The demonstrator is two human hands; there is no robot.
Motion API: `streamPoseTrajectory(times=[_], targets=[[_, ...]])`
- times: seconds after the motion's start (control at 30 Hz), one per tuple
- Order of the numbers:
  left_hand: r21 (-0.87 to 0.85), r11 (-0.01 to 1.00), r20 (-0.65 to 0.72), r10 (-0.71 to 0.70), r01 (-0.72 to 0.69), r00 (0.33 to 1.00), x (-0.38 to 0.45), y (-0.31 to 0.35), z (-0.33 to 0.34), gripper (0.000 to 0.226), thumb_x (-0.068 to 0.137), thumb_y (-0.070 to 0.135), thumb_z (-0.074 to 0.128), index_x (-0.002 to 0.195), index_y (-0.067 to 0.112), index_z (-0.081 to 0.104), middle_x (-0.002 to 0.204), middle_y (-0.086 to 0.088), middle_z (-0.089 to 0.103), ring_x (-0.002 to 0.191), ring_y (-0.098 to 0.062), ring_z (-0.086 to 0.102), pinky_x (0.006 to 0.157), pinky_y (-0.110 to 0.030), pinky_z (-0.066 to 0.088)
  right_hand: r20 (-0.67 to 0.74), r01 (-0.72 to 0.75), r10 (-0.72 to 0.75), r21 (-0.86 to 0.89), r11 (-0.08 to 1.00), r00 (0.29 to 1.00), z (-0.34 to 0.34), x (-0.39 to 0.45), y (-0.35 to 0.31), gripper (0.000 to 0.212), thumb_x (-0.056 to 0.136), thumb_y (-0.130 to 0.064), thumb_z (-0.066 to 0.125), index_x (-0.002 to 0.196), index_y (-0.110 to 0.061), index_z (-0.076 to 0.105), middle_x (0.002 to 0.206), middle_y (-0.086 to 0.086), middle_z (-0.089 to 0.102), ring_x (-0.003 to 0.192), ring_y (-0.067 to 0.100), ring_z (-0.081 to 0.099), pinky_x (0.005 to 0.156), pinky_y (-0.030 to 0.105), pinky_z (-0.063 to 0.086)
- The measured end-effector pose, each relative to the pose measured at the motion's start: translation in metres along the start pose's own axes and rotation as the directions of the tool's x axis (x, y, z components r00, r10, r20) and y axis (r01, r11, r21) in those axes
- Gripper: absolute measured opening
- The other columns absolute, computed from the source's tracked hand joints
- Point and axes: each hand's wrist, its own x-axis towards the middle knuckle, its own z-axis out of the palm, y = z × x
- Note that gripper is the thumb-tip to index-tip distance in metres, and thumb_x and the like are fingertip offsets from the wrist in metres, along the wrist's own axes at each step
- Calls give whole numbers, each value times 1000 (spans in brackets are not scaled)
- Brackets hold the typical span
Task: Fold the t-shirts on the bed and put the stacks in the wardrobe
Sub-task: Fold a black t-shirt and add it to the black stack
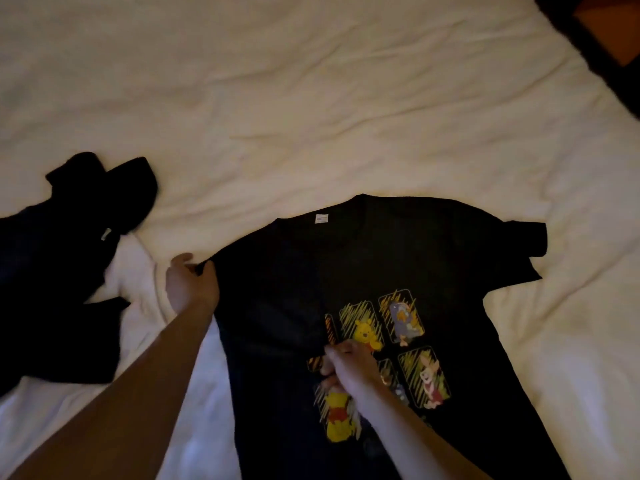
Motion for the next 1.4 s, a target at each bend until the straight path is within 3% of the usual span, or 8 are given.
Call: streamPoseTrajectory(times=[0.23,0.47,0.63,0.8,0.9,1.07,1.2,1.4], targets=[[292,933,40,208,-210,977,-43,60,28,36,91,29,62,125,19,58,137,-13,46,127,-37,39,105,-49,34,-218,105,-96,28,994,971,-111,18,-56,10,97,-17,57,93,-9,60,73,10,64,53,17,59,43,23,45],[106,908,337,350,-405,874,-100,143,111,17,95,23,62,110,17,68,101,-2,66,92,-22,62,75,-35,51,-462,166,-84,140,976,883,-249,50,-72,22,93,-29,62,90,-8,53,77,10,60,60,23,61,55,33,50],[10,726,600,546,-688,585,-157,195,208,30,94,27,64,123,19,64,116,0,62,109,-20,59,91,-35,52,-549,63,124,310,949,827,-315,78,-48,53,79,-41,76,109,-7,49,95,18,60,84,33,65,71,41,56],[133,198,789,572,-971,224,-214,240,297,61,93,47,57,147,26,38,152,0,31,140,-26,26,112,-41,28,-418,186,89,572,799,904,-335,99,-50,19,87,-10,72,84,-4,54,62,14,49,42,15,48,36,20,35],[140,51,825,547,-989,145,-235,256,336,62,90,45,60,144,25,38,147,-3,37,136,-28,32,109,-40,28,-420,204,28,497,844,907,-336,112,-50,25,85,-7,70,67,-4,53,52,4,46,40,13,43,41,26,32],[109,235,880,430,-966,204,-251,275,384,26,90,37,59,110,20,54,98,-3,64,97,-30,61,81,-35,42,-475,236,-17,405,884,880,-349,115,-34,14,88,-8,58,75,-10,52,64,5,48,56,18,46,52,30,36],[-7,554,892,379,-832,245,-260,294,397,25,93,19,58,117,17,61,112,-3,60,99,-22,57,75,-27,42,-521,280,-35,399,873,853,-363,101,-17,7,93,-6,57,87,-3,61,67,9,56,52,17,51,43,21,37],[-140,663,857,453,-736,245,-261,325,368,12,89,16,59,94,25,62,90,10,61,79,-6,57,59,-16,37,-610,418,-126,365,832,782,-362,77,-23,21,93,-13,60,73,-11,52,60,0,53,56,17,56,51,26,39]])
